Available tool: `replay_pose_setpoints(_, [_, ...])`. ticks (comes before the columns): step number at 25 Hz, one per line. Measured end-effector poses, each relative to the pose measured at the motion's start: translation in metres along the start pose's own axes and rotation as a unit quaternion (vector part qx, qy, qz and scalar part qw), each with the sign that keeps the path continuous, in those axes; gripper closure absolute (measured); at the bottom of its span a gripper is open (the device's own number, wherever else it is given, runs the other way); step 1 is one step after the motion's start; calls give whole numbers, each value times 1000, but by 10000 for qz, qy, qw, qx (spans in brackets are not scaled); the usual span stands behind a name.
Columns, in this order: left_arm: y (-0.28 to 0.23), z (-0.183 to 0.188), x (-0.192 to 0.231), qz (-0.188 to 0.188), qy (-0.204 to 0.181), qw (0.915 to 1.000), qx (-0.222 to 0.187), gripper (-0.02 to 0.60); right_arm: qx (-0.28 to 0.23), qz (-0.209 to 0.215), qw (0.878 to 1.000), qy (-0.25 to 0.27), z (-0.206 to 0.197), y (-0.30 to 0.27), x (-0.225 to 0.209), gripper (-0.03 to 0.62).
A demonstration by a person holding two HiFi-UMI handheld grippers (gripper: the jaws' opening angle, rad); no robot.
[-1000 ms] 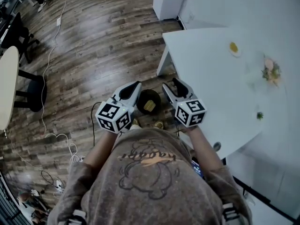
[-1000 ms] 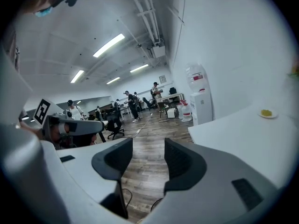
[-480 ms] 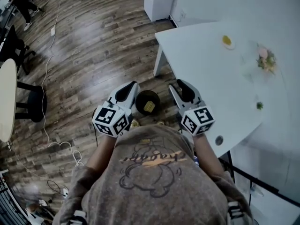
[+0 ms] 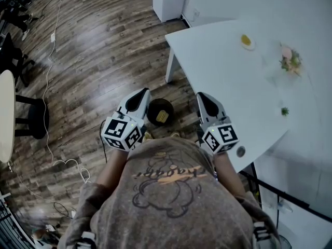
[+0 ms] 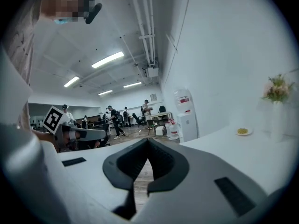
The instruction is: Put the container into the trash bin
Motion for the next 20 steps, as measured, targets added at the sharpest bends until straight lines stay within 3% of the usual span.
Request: replay_pose_setpoints(20, [8, -36, 9, -4, -221, 9997, -99, 578, 108, -137, 9998, 79, -46, 3, -1, 591])
Point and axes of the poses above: the fingertips, and each gripper's own axes: y backward along the fingers, x to its left, z out of its top, the point moved 8 cm from there along y, backward along the fingers, and after that the axes turned 13 degrees about -x, right-handed, at the moved point
